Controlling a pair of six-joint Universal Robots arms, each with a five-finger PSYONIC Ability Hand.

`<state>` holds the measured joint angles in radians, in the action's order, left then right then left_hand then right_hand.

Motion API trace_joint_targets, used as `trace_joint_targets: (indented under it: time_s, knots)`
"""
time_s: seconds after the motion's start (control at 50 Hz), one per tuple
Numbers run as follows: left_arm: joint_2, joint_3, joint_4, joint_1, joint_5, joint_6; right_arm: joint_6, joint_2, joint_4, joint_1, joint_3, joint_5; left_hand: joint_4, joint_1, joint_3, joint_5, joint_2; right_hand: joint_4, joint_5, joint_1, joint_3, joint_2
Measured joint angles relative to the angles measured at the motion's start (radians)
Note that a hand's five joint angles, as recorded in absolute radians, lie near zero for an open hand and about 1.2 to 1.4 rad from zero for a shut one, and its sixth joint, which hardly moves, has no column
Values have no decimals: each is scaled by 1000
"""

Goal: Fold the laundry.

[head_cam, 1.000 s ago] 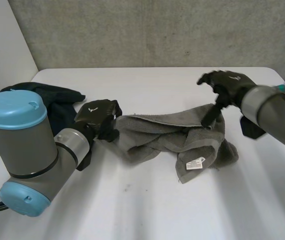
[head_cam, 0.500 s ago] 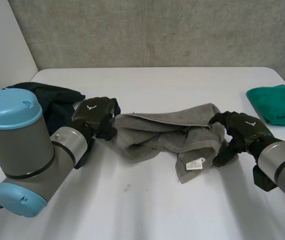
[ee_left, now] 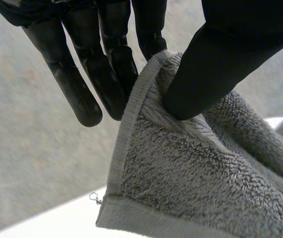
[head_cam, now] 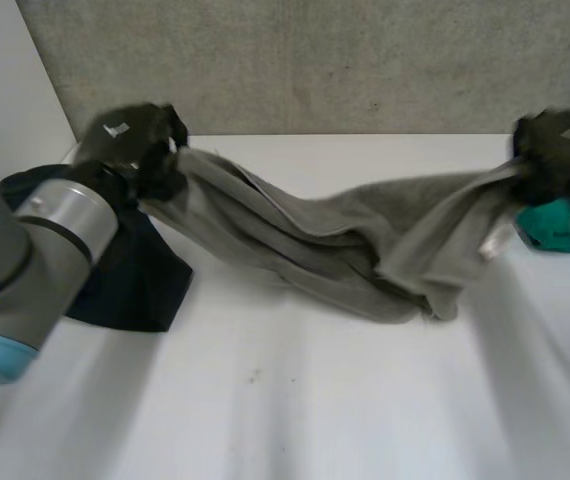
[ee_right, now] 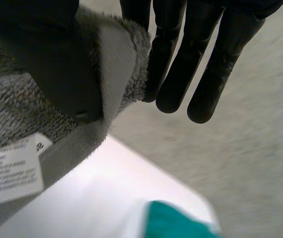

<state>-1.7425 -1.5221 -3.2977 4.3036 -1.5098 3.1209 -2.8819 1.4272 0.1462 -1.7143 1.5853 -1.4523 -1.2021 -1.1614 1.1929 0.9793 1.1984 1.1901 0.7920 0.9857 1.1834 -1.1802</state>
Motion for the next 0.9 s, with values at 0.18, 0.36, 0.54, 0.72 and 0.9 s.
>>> trace_joint_targets:
  time_s: [0.18,0.36,0.54,0.72,0.9]
  knots:
    - [75,-42,0,34,8,-1,75,-38,-164,142,-184,107,0,0,0,0,0,0,0,1,0,0]
    - [-10,-89,-6,-3,8,-1,138,-288,-339,137,-387,26,0,0,0,0,1,-952,-725,-783,-958,955]
    - [-35,-81,-7,-21,7,20,245,-239,-381,107,-342,-41,0,0,0,0,1,-954,-728,-784,-967,959]
    - [-37,-81,-10,-21,8,81,274,-36,-372,69,-53,101,0,0,0,0,1,-952,-728,-783,-964,956]
    - [-30,-72,-10,-22,8,93,153,-57,-207,-13,146,154,0,0,0,0,1,-954,-728,-784,-965,957]
